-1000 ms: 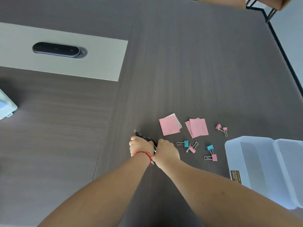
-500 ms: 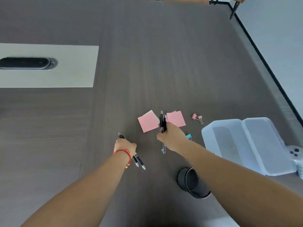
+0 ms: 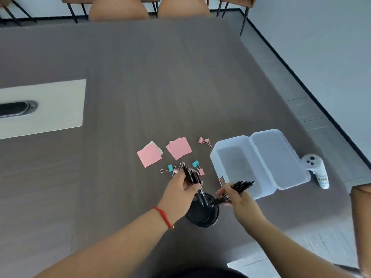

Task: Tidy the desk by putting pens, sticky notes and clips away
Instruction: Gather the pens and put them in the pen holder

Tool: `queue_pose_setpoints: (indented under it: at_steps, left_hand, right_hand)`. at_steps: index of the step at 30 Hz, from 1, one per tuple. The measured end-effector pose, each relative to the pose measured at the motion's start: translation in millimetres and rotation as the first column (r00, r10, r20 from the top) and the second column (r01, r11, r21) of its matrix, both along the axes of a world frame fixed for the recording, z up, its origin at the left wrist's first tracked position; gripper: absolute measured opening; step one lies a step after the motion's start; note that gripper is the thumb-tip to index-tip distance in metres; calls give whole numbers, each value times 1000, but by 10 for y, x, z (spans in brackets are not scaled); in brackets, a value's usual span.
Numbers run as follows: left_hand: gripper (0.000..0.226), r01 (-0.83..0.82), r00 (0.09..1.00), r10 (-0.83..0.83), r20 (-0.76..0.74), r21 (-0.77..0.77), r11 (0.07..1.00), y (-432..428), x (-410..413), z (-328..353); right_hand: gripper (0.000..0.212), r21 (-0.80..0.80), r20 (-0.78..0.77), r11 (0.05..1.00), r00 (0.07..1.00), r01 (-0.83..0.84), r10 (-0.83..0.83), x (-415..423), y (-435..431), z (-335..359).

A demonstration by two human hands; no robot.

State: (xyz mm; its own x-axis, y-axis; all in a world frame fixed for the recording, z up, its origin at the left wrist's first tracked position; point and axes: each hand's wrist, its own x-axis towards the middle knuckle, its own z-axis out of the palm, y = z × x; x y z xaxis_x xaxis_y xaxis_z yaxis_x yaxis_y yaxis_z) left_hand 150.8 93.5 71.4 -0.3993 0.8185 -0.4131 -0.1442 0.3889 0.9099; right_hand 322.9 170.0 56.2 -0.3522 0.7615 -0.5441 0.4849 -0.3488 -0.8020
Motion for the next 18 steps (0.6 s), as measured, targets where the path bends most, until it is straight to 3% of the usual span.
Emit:
queue_pose_setpoints:
  at_steps: [3, 6, 9, 12, 18]
  left_hand:
    - [36, -1, 981, -5, -196, -32, 999, -134, 194, -194]
    - [40, -53, 959, 44, -282, -26, 998, -250, 276, -366]
    - [39, -90, 963, 80, -259, -27, 996, -293, 316, -516]
    - [38, -34, 957, 17, -290, -56, 998, -351, 318, -705]
    - [40, -109, 962, 94, -255, -48, 993, -372, 414, -796]
  right_hand:
    - [19, 47, -26, 998, 998, -52, 53, 75, -156, -157]
    - [14, 168, -43, 978, 990, -122, 131, 42, -244, -396]
    - [27, 214, 67, 947, 971, -239, 230, 43, -287, -600]
    - [39, 255, 180, 904, 936, -342, 303, 32, -317, -639]
    - [56, 184, 286, 888, 888, -421, 361, 76, -310, -634]
